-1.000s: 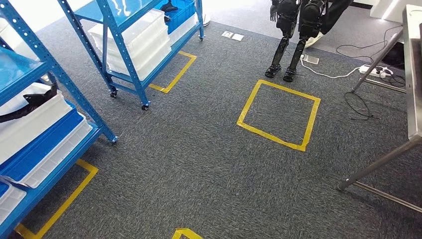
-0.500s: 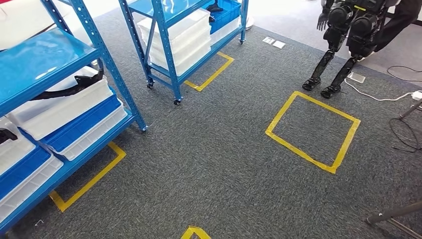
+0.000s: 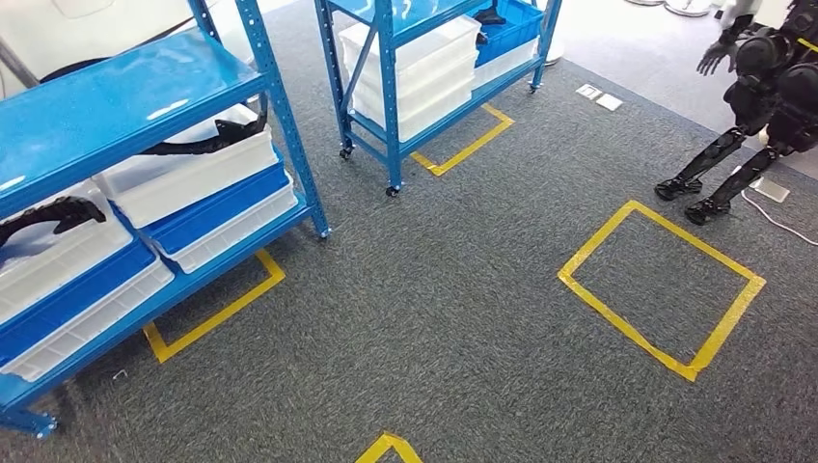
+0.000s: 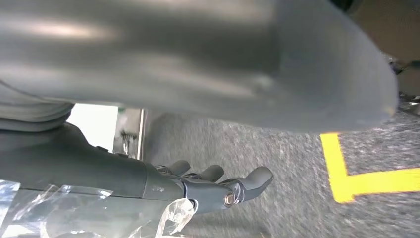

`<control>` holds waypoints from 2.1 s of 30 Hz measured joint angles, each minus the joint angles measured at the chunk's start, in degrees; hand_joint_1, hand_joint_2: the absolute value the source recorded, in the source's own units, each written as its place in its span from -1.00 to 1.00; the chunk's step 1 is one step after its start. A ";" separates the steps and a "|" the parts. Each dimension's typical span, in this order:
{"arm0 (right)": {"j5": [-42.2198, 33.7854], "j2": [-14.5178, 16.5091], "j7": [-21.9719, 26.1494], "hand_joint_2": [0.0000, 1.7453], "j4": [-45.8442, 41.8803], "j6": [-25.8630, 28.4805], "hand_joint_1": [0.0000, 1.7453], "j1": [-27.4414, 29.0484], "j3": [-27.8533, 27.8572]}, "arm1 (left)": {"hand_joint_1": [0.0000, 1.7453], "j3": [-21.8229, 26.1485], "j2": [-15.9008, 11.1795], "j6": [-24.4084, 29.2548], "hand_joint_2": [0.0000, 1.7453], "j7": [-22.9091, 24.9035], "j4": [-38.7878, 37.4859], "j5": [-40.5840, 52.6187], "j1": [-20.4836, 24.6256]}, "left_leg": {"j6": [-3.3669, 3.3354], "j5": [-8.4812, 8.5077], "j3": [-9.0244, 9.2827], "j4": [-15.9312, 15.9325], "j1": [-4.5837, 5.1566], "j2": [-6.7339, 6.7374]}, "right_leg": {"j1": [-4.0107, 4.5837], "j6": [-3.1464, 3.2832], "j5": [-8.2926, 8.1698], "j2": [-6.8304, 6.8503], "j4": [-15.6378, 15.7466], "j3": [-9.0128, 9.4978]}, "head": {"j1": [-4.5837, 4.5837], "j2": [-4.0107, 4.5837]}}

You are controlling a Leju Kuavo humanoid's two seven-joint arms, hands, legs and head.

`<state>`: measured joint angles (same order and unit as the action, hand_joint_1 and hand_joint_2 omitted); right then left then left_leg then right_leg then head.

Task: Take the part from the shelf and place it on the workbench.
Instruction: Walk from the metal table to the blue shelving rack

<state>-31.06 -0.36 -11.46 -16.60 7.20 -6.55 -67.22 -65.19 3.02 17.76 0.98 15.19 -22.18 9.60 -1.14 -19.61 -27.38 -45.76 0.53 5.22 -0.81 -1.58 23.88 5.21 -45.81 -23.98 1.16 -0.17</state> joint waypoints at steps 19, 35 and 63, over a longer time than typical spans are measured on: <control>0.43 0.15 -0.49 -1.00 0.21 -0.51 -1.00 -0.31 -1.20 | -1.00 -0.55 0.27 0.05 -1.00 -0.07 0.00 -0.04 -0.19 | -0.05 -0.96 -1.12 -1.86 -0.21 -10.68 | 0.09 1.37 -1.71 -8.12 0.30 -1.19 | 0.04 0.00; 1.60 0.31 -0.25 -1.00 0.34 -0.33 -1.00 -0.43 -1.58 | -1.00 -0.55 0.23 0.93 0.00 0.57 0.00 -0.02 0.03 | -1.49 1.14 0.44 1.40 -0.34 -3.32 | 0.25 -0.72 3.84 -1.75 -3.96 -0.48 | 0.01 0.02; 0.98 0.83 0.86 -1.00 0.58 0.91 -1.00 -0.60 -2.66 | -1.00 -0.56 0.09 1.17 1.00 1.66 0.00 0.57 -0.80 | -0.19 -0.03 0.84 0.81 -0.56 -4.25 | 0.50 0.05 -0.53 -1.66 1.02 0.44 | -0.01 -0.04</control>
<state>-30.09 0.48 -10.60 -16.02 8.11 -7.15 -69.88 -65.75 3.11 18.93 2.63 15.19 -21.61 8.80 -1.33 -19.64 -26.54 -44.94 -0.03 0.97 -0.31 -1.53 23.36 3.56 -44.79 -23.54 1.15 -0.21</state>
